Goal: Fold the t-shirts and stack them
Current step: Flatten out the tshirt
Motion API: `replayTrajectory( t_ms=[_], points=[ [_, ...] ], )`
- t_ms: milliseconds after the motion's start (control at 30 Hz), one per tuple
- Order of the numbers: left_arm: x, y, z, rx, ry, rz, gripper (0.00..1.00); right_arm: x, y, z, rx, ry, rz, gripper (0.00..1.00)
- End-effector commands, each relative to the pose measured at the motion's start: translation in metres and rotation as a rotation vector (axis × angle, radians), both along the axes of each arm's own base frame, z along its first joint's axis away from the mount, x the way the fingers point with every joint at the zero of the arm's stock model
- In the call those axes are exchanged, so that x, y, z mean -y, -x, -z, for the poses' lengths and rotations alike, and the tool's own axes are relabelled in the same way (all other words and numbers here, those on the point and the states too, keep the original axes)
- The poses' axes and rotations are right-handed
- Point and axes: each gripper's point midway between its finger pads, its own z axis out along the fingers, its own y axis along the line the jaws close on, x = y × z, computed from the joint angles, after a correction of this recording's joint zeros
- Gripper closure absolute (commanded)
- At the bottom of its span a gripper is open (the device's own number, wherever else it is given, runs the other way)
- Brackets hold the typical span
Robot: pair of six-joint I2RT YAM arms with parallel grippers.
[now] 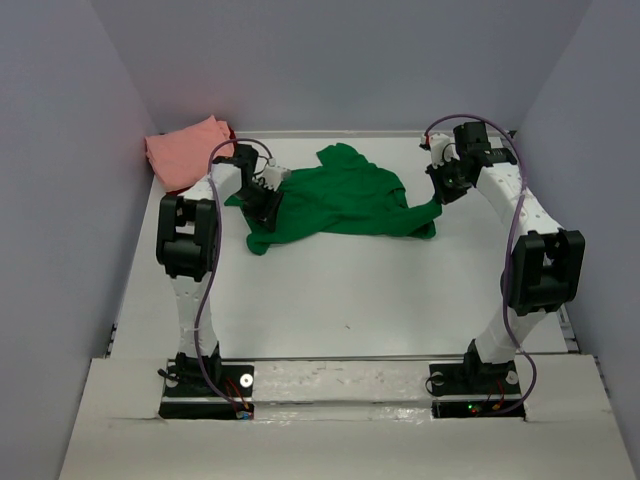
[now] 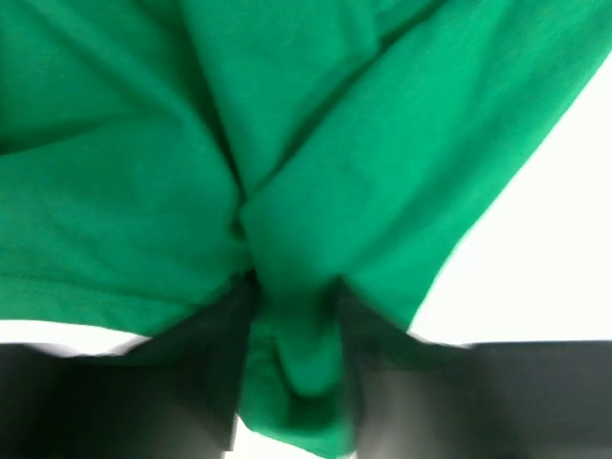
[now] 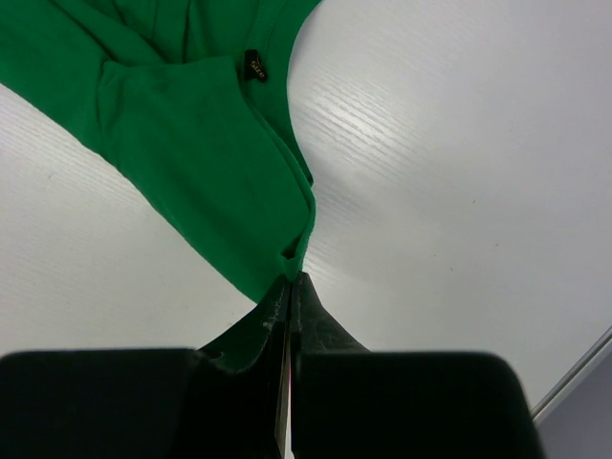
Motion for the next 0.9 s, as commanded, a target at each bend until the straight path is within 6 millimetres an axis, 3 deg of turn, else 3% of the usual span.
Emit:
replayTrajectory(
  t_ms=[0,33,233,400,567,733,867],
  points=[
    [0.007,0.01,-0.012,-0.01,0.04,0.019,0.72,-0.005,-0.007,-0.023,0.083,-0.012,-0.008,1.0],
    [0.007,0.01,-0.013,-0.005,0.041,0.019,0.84,-0.006,-0.007,-0.023,0.081,-0.014,-0.008,1.0],
    [0.004,0.004,-0.032,0.043,0.027,0.001,1.0,-0.007,-0.006,-0.018,0.068,-0.019,-0.01,1.0],
    [0.004,-0.001,-0.052,0.108,-0.002,-0.003,1.0,-0.008,-0.009,-0.019,0.072,-0.025,-0.014,1.0],
    [0.004,-0.006,-0.084,0.26,-0.122,-0.019,1.0,-0.009,-0.009,-0.024,0.083,-0.028,-0.015,1.0],
    [0.024,0.014,-0.106,0.339,-0.193,0.039,1.0,-0.008,-0.01,-0.029,0.093,-0.024,-0.017,1.0],
    [0.034,0.034,-0.106,0.327,-0.238,0.086,1.0,-0.009,-0.009,-0.031,0.095,-0.028,-0.022,1.0]
  ],
)
